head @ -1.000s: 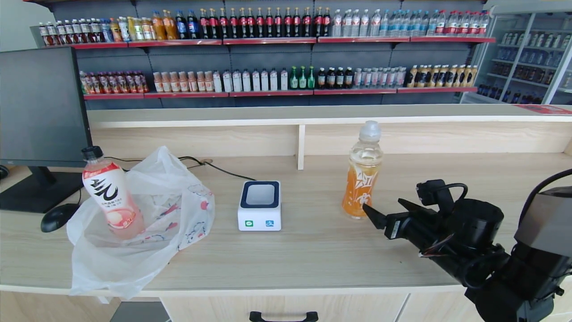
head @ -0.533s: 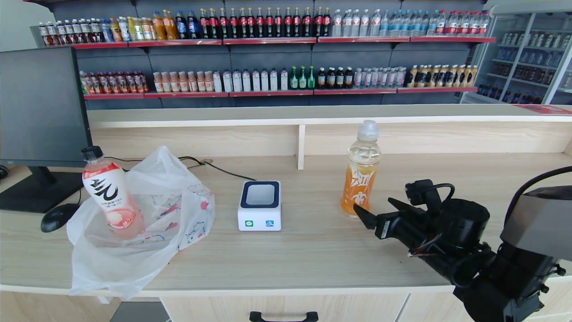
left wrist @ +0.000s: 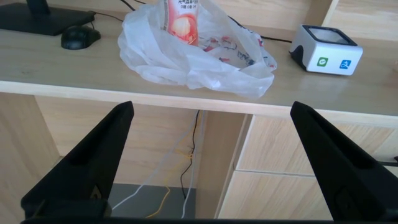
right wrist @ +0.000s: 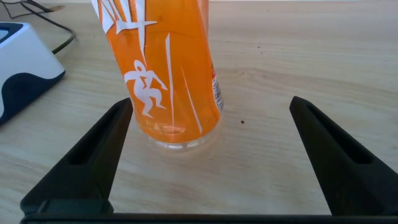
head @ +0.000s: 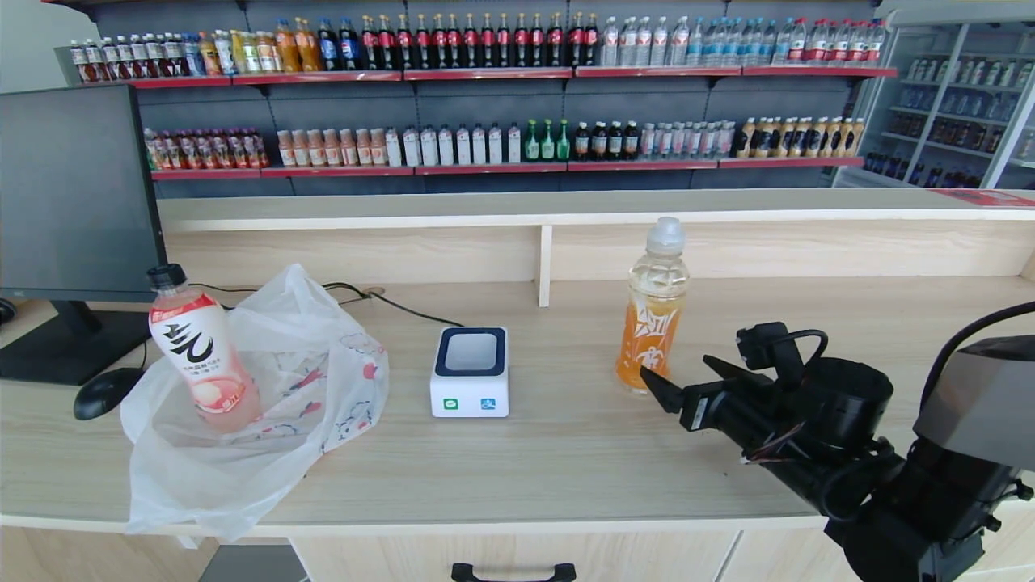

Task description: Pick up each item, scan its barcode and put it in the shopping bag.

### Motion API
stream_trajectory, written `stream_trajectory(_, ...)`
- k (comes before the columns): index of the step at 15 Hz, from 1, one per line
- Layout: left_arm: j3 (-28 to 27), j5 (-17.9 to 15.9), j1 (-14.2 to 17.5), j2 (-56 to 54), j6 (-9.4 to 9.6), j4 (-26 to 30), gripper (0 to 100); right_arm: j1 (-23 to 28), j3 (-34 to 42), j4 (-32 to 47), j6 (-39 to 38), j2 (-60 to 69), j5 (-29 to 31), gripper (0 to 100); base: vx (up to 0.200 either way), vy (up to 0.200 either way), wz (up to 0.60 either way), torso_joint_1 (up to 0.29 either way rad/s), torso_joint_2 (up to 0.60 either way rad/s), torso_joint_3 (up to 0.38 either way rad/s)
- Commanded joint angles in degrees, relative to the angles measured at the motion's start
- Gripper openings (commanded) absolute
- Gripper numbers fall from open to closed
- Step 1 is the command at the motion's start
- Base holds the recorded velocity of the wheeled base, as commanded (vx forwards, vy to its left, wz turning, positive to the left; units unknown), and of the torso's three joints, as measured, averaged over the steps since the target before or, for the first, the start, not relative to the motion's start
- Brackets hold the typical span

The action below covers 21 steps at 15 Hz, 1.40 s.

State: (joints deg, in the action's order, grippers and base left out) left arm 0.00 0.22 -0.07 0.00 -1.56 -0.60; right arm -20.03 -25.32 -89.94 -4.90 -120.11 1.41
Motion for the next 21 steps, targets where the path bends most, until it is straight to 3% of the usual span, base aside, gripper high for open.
stream_trajectory(1, 0.00, 0.04, 0.07, 0.00, -0.02, -0.02, 100, 0.96, 1.85, -0.06, 0.07, 2.69, -0.01, 100, 0.000, 0.000, 0.00, 0.000, 0.00, 0.000)
stream_trajectory(8, 0.00, 0.04, 0.07, 0.00, -0.11, 0.07, 100, 5.26, 2.82, -0.06, 0.07, 4.10, -0.01, 100, 0.000, 0.000, 0.00, 0.000, 0.00, 0.000)
stream_trajectory(21, 0.00, 0.04, -0.01, 0.00, -0.11, -0.02, 100, 4.30, 0.18, -0.06, 0.07, 0.58, -0.10, 100, 0.000, 0.000, 0.00, 0.000, 0.00, 0.000)
